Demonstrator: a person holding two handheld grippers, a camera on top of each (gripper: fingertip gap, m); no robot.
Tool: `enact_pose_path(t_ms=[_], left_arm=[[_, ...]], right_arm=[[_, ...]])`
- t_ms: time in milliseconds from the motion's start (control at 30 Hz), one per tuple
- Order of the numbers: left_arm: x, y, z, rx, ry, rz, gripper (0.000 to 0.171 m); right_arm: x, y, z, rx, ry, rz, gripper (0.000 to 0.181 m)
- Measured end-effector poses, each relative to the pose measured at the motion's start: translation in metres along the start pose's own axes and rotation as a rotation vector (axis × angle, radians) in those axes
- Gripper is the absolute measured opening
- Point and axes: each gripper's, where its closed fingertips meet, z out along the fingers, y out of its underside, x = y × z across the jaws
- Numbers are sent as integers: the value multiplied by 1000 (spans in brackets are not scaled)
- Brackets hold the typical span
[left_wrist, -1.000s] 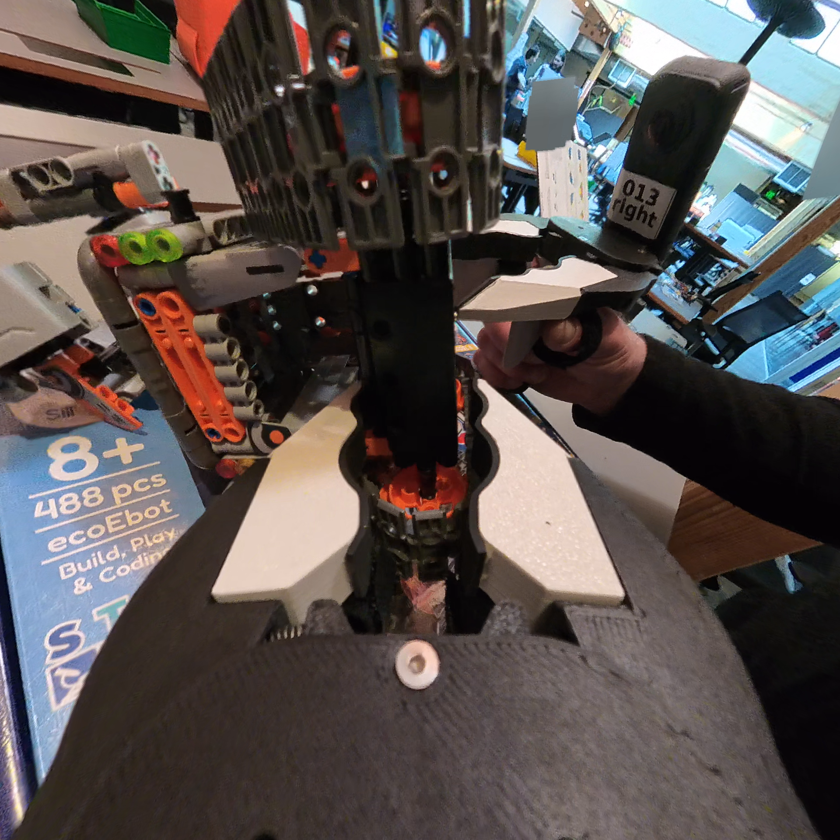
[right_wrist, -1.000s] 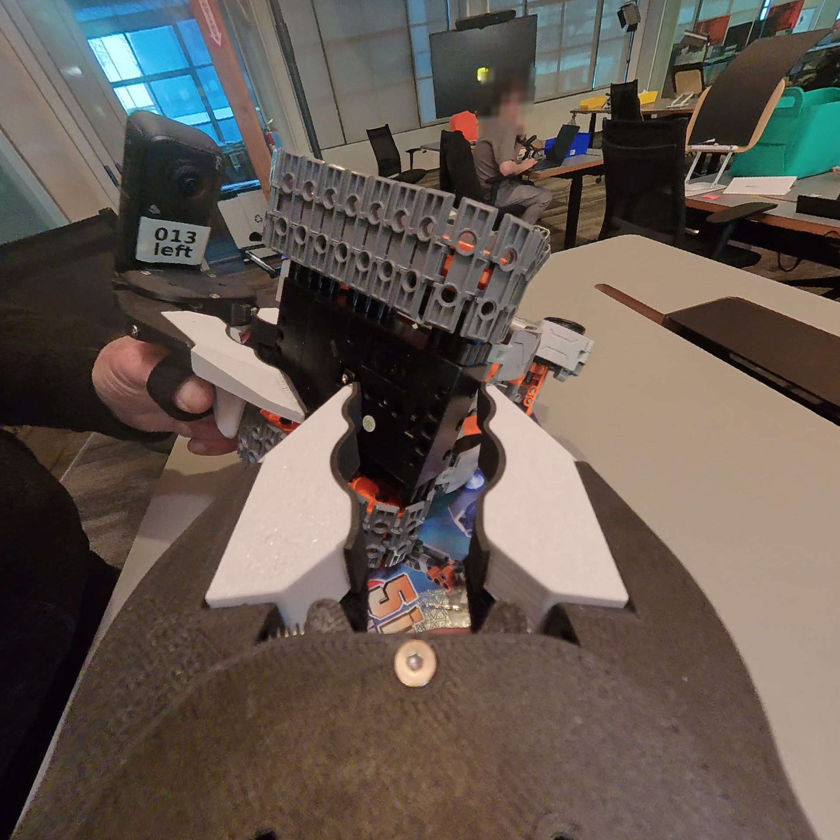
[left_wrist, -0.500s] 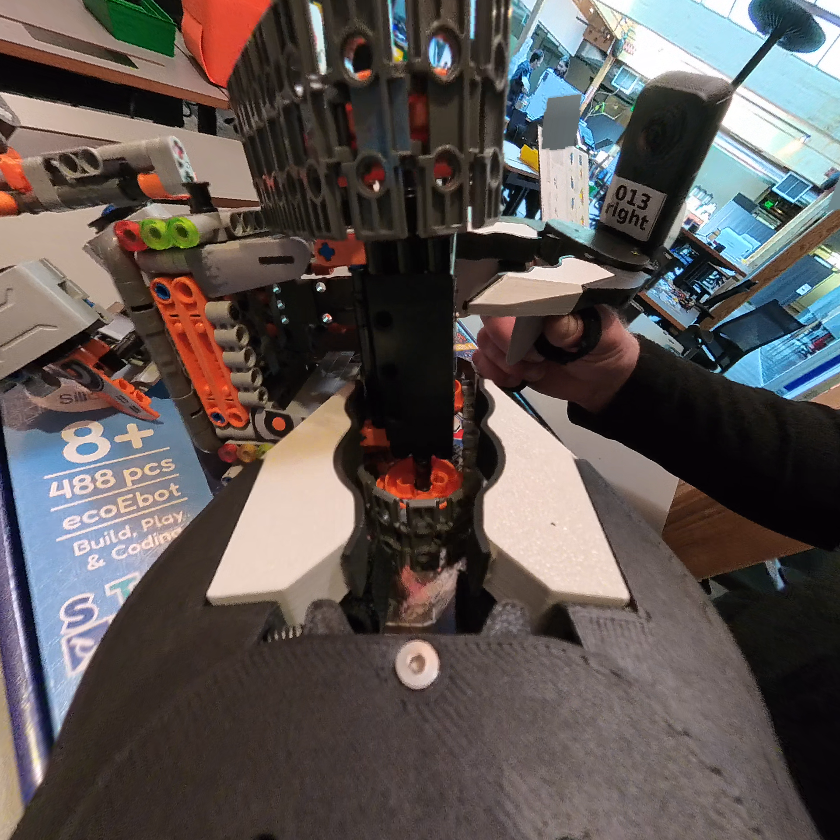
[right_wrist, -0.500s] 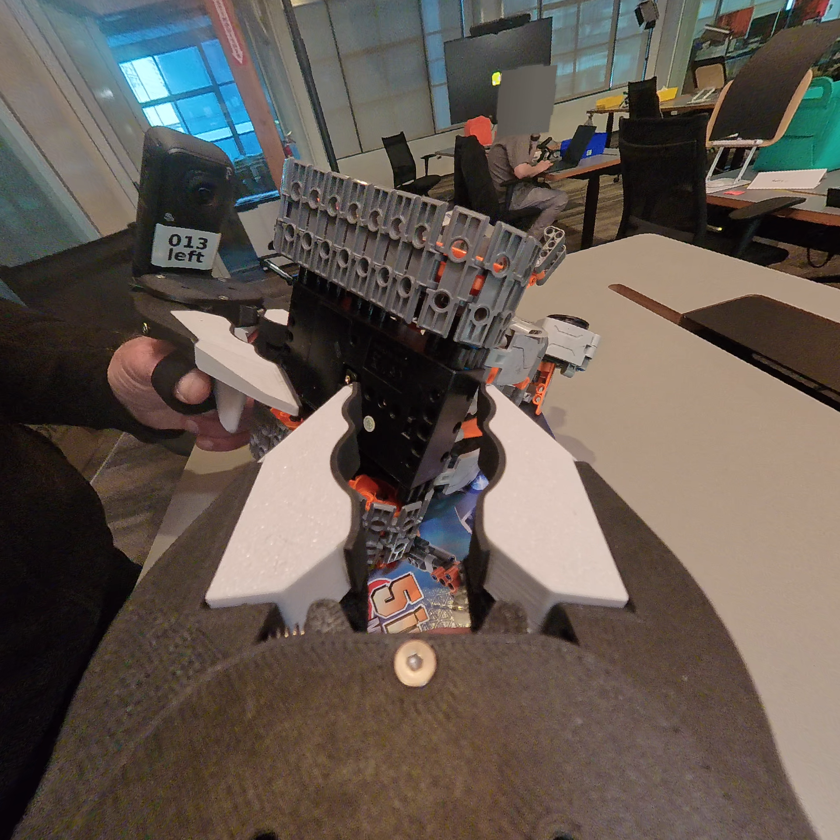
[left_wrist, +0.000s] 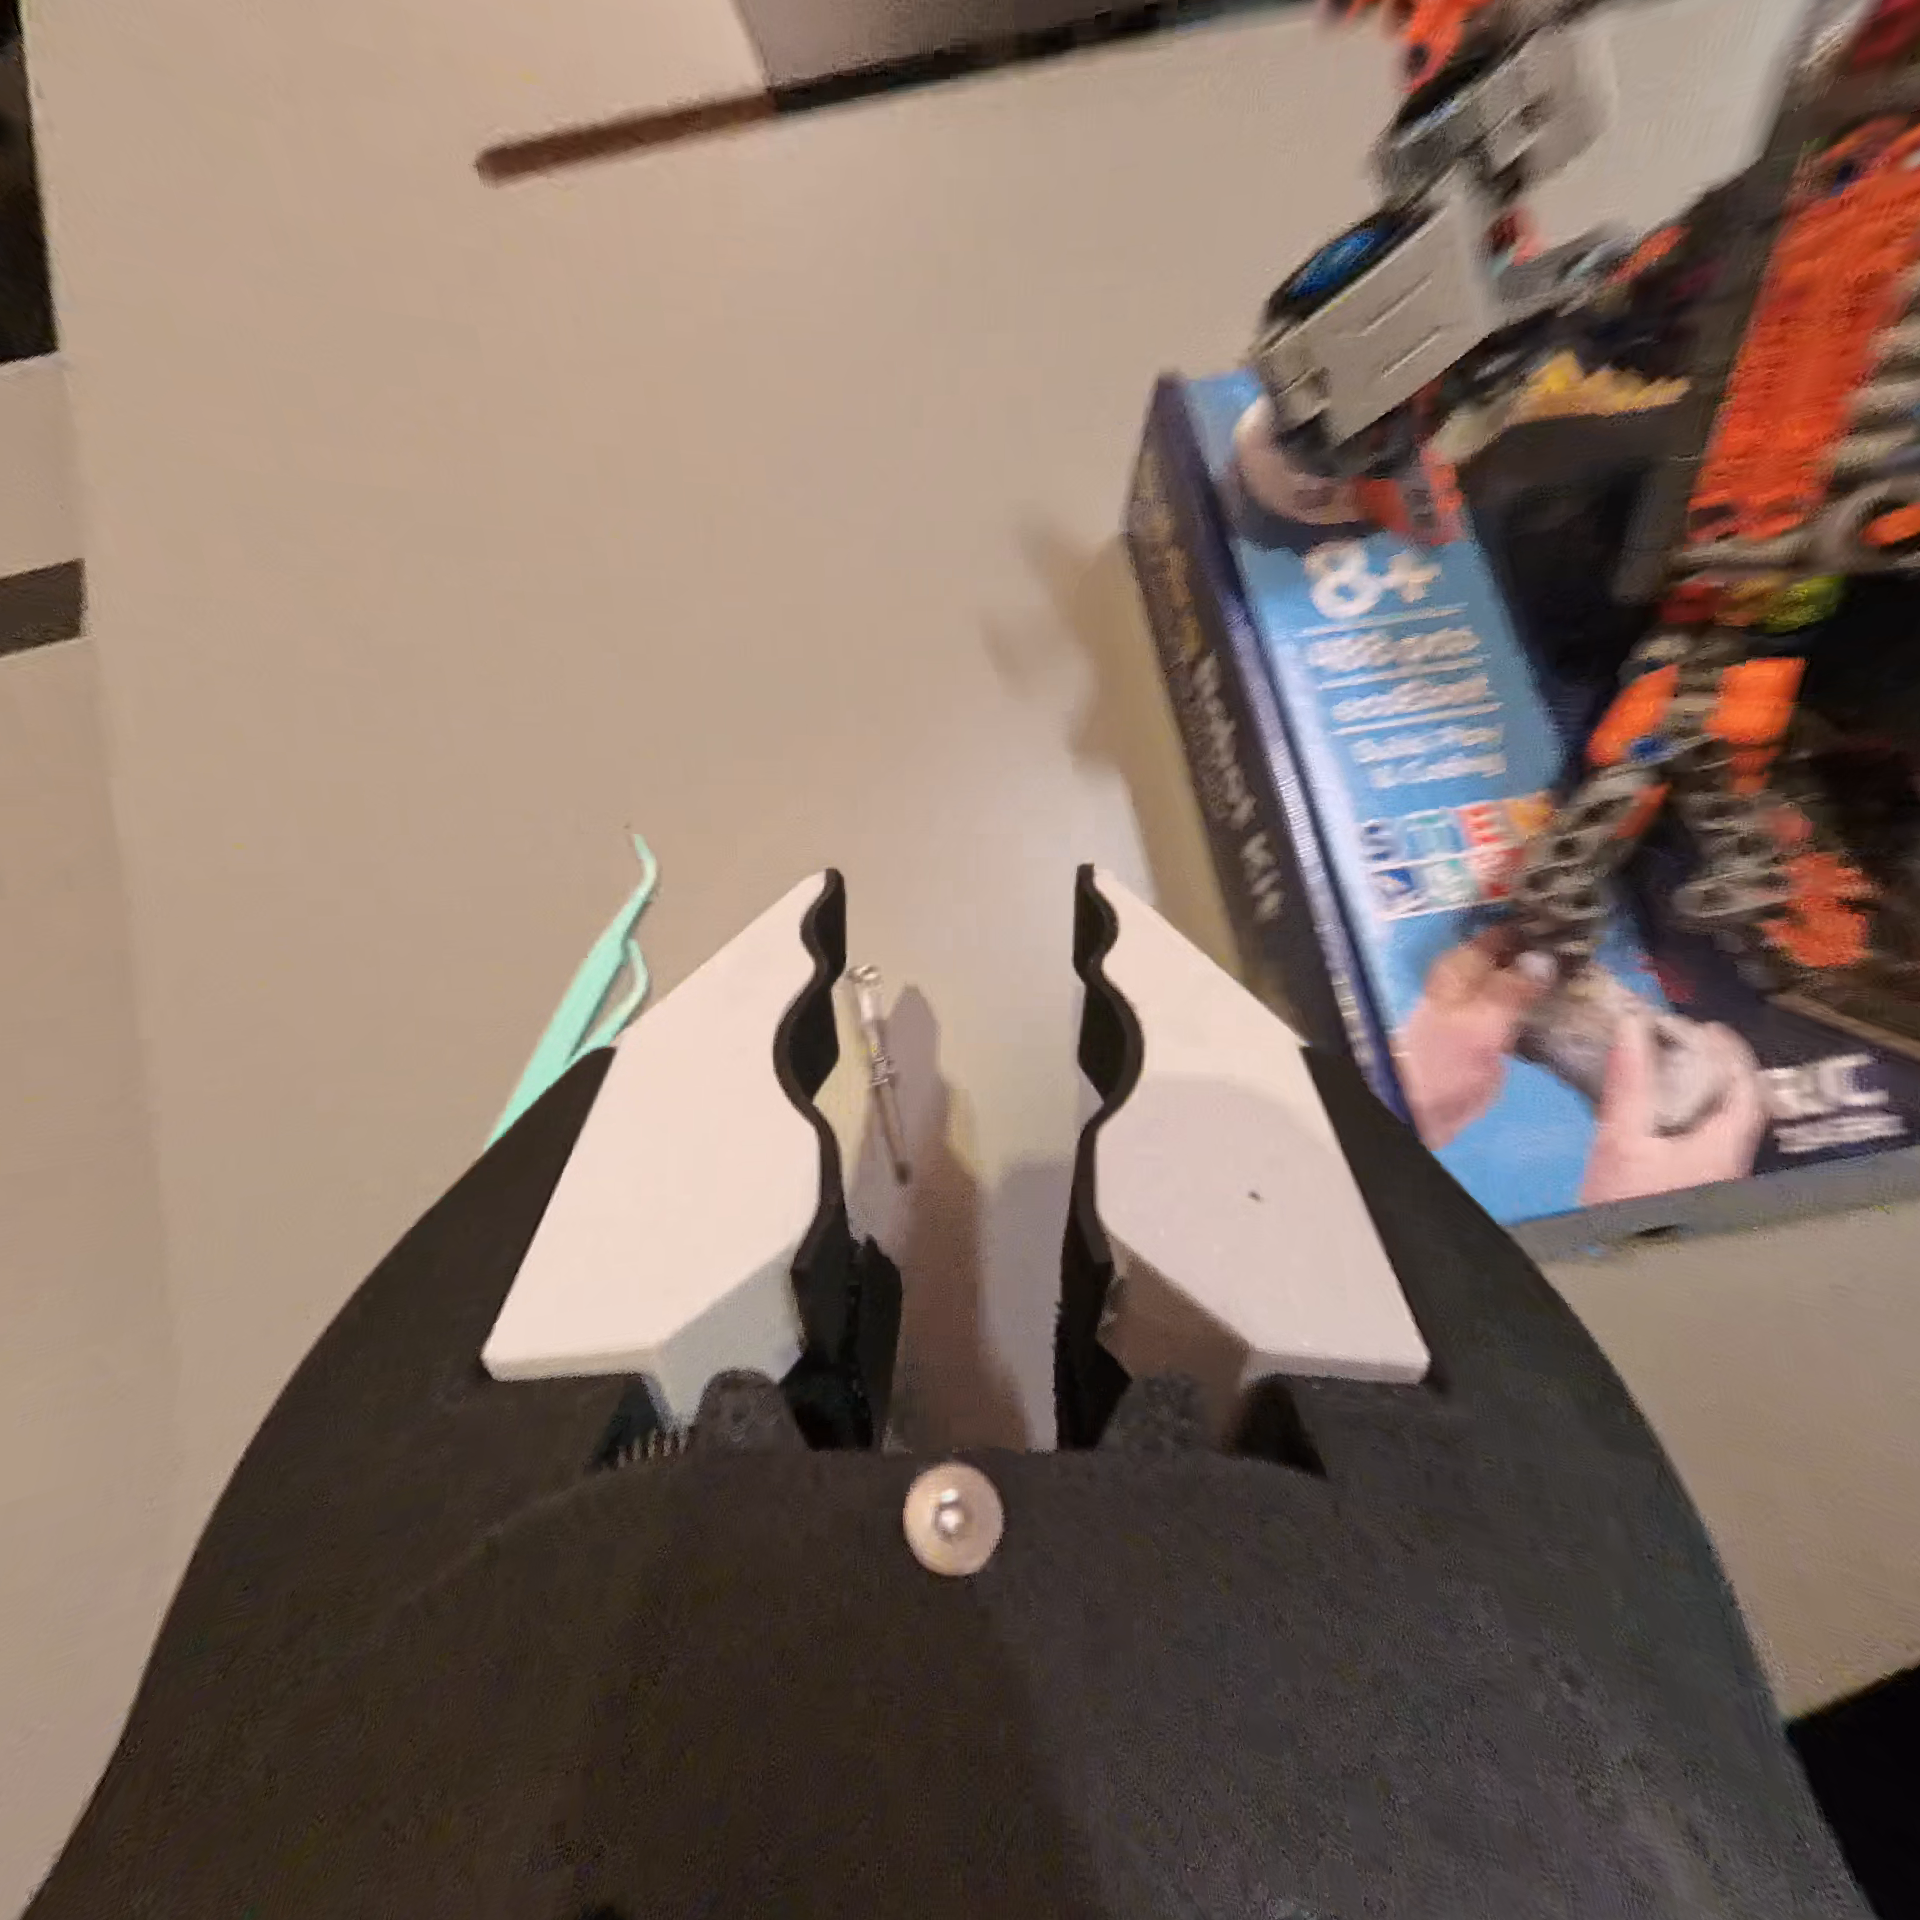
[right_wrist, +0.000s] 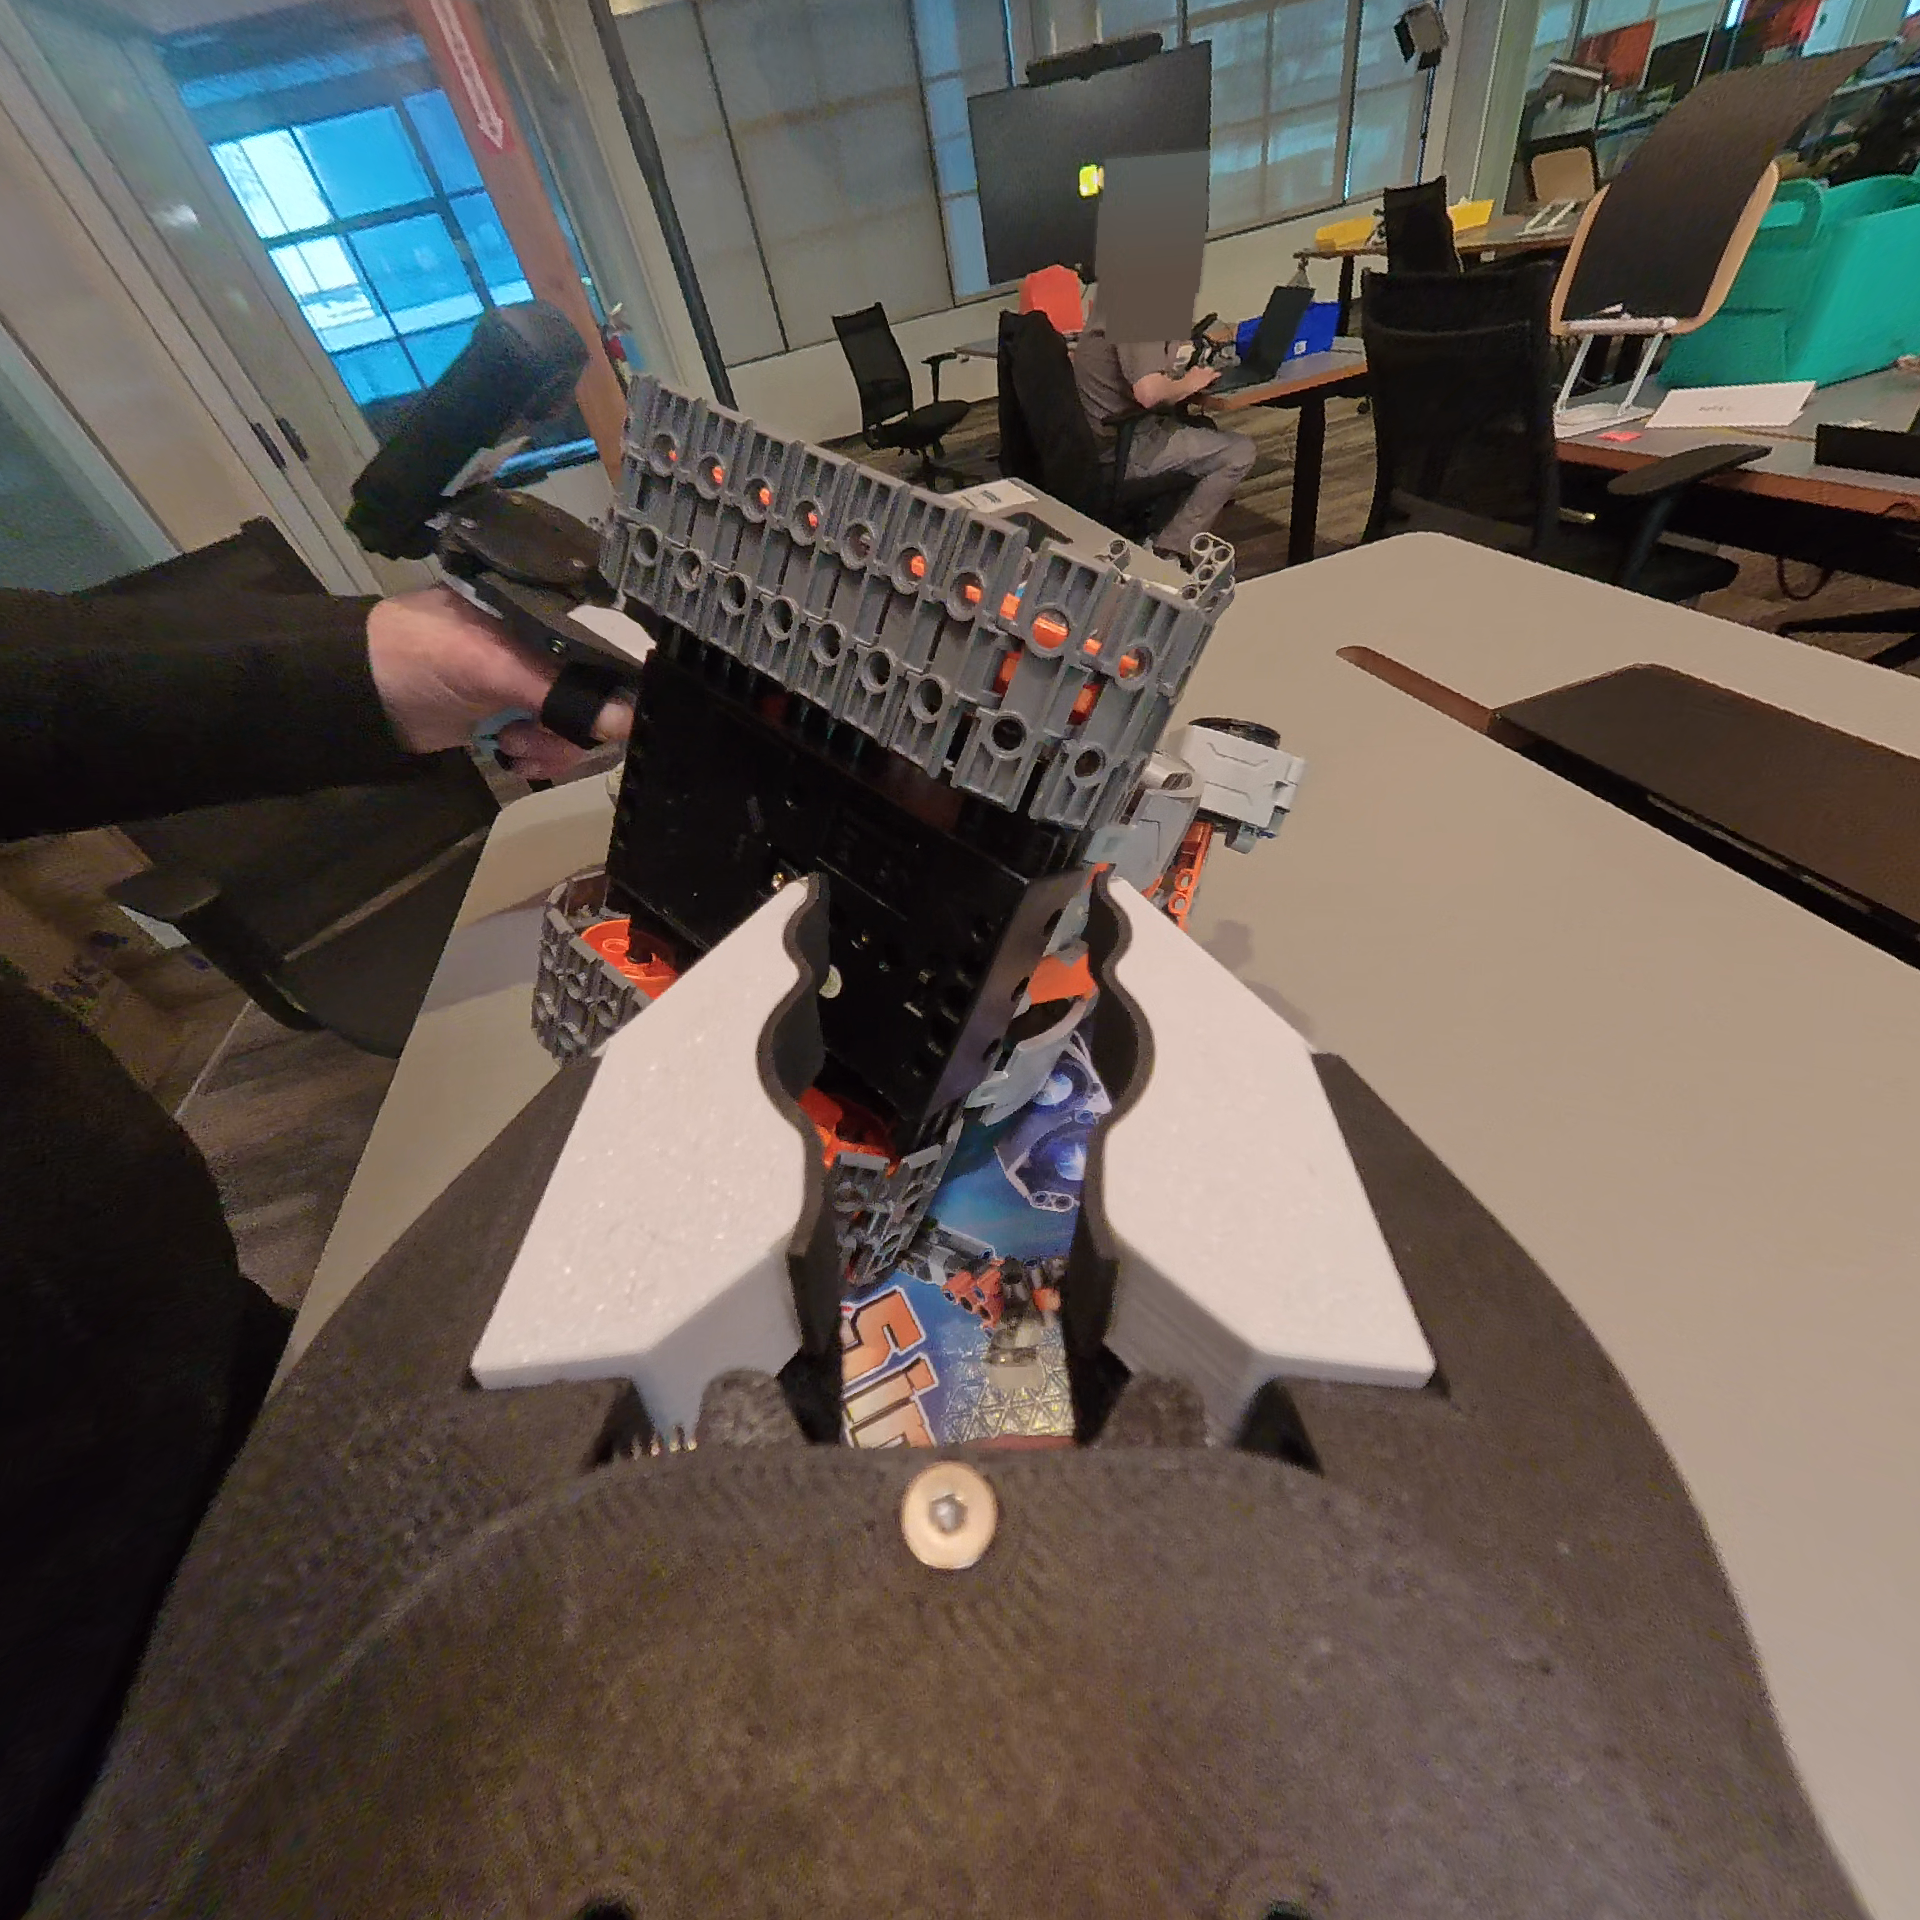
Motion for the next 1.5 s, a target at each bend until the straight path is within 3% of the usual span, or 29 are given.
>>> enact_pose_path(t_ms=[167,367,500,700,833,1033,1133,1333,1500], left_arm=[[-20,50,26,-277,3,39,44],[-24,73,42,-406,-34,97,31],[-25,73,43,-440,-55,133,6],[-20,62,42,-386,-33,193,5],[4,27,21,-262,52,233,5],[90,-54,-57,-66,436,375,6],[135,-75,-98,4,701,424,6],[192,-82,-147,-12,1067,534,5],[214,-81,-159,-76,1192,609,5]], right_arm=[[8,-1,-12,9,53,4,48],[10,-5,-24,43,92,3,44],[7,-5,-25,37,103,-5,43],[4,-12,-32,22,154,-38,41],[-14,-32,-46,-7,192,-164,38],[-115,-79,-20,-77,10,-432,30],[-140,-88,5,-90,-35,-508,30],[-175,-80,37,-149,-119,-637,30],[-189,-78,34,-192,-151,-727,18]])
